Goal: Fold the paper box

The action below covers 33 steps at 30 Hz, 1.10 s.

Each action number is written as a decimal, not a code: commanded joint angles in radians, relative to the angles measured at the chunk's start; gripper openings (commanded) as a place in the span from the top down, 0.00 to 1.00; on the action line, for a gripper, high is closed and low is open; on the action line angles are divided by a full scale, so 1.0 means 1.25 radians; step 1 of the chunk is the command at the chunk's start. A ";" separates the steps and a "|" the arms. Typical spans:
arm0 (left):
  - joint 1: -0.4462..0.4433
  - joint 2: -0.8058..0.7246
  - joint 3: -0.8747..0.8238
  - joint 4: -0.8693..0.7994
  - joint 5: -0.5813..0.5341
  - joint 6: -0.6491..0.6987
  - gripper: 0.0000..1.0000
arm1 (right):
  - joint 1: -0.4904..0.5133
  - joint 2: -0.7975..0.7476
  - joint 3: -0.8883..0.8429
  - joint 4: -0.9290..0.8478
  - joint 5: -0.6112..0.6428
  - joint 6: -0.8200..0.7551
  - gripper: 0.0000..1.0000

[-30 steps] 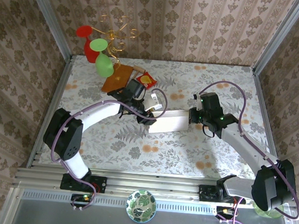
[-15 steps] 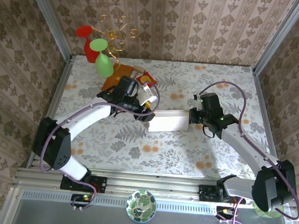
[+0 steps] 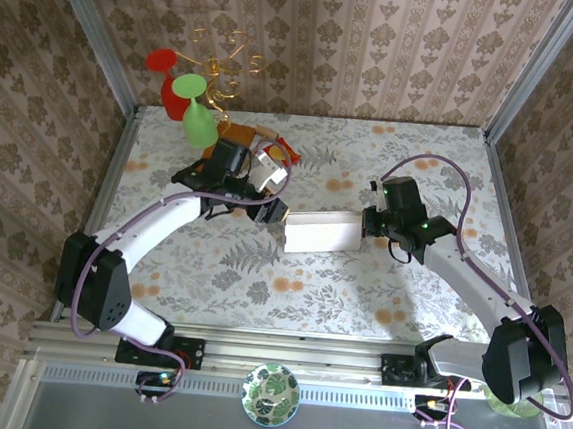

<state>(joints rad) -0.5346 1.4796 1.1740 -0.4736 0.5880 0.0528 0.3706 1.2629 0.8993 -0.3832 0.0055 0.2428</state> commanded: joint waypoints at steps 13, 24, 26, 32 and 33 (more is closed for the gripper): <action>-0.044 0.092 0.086 -0.110 -0.072 -0.009 0.56 | 0.006 0.023 0.006 -0.079 0.014 0.011 1.00; -0.058 0.118 0.102 -0.123 -0.064 -0.043 0.71 | 0.005 0.022 0.007 -0.080 0.015 0.013 1.00; -0.061 0.112 0.100 -0.128 -0.073 -0.046 0.74 | 0.006 0.022 0.006 -0.079 0.015 0.015 1.00; -0.069 0.119 0.116 -0.149 -0.096 -0.067 0.84 | 0.005 0.024 0.009 -0.082 0.020 0.015 1.00; -0.072 0.122 0.121 -0.155 -0.102 -0.071 0.85 | 0.006 0.025 0.009 -0.082 0.021 0.017 1.00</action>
<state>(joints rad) -0.6090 1.6222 1.2850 -0.6247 0.4744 -0.0101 0.3706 1.2709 0.9085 -0.3920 0.0158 0.2440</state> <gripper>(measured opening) 0.158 0.059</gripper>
